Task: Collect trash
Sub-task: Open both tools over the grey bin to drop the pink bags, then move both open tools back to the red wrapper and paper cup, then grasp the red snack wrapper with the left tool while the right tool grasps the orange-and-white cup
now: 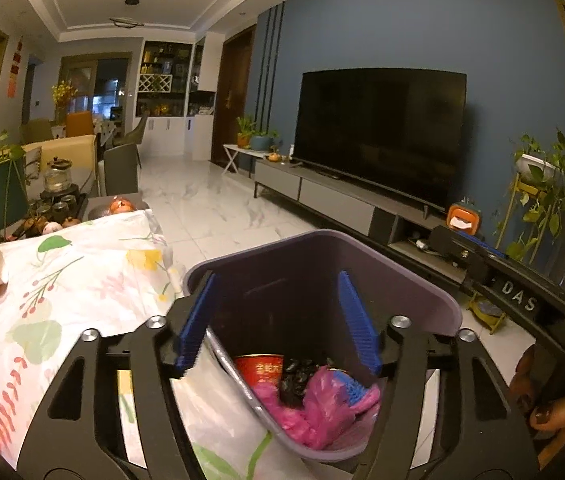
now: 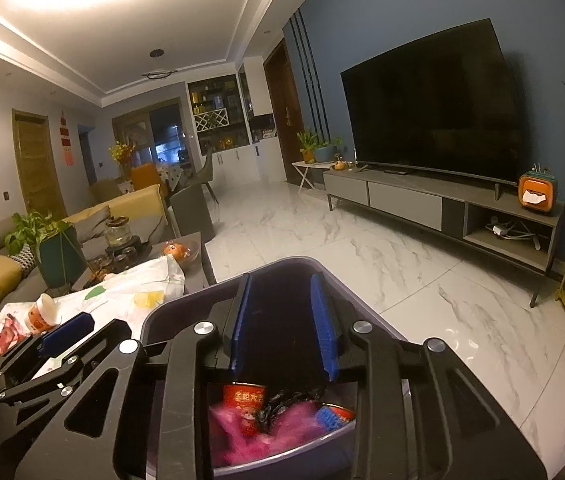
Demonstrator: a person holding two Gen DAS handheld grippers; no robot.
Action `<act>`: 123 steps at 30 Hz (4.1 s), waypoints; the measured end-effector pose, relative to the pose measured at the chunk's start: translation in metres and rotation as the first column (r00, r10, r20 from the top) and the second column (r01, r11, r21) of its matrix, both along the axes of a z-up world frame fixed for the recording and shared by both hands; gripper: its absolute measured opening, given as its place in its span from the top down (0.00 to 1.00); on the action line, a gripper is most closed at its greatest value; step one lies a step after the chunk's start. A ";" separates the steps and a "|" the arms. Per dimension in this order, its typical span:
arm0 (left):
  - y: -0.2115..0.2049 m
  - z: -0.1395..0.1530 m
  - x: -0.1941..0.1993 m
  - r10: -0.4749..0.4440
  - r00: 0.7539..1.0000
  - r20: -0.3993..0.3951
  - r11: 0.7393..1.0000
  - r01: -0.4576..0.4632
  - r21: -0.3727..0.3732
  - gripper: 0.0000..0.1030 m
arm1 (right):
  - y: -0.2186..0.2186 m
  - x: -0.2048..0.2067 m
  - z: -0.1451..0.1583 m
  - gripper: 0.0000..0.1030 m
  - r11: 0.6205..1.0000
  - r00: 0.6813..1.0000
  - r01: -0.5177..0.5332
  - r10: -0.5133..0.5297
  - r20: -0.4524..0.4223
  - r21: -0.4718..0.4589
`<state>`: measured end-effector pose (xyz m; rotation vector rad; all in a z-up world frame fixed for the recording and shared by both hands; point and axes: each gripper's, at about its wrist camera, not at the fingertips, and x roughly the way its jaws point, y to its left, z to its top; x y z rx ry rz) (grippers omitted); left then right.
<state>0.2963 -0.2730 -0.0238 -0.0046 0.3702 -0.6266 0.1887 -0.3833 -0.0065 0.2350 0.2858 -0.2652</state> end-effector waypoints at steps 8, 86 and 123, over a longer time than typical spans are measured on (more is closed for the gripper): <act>0.035 0.002 -0.012 0.108 0.994 0.008 0.994 -0.108 -0.012 0.17 | 0.013 -0.017 0.001 0.40 0.999 1.000 0.004 -0.003 0.026 -0.033; 0.381 -0.052 0.113 0.596 0.731 -0.332 0.793 -0.600 0.101 0.86 | 0.306 0.163 -0.019 0.22 0.869 0.865 -0.494 0.488 -0.114 -0.036; 0.441 -0.027 0.101 0.767 0.612 -0.192 0.632 -0.773 0.059 0.90 | 0.374 0.269 -0.063 0.89 0.614 0.570 -0.772 0.783 -0.249 0.164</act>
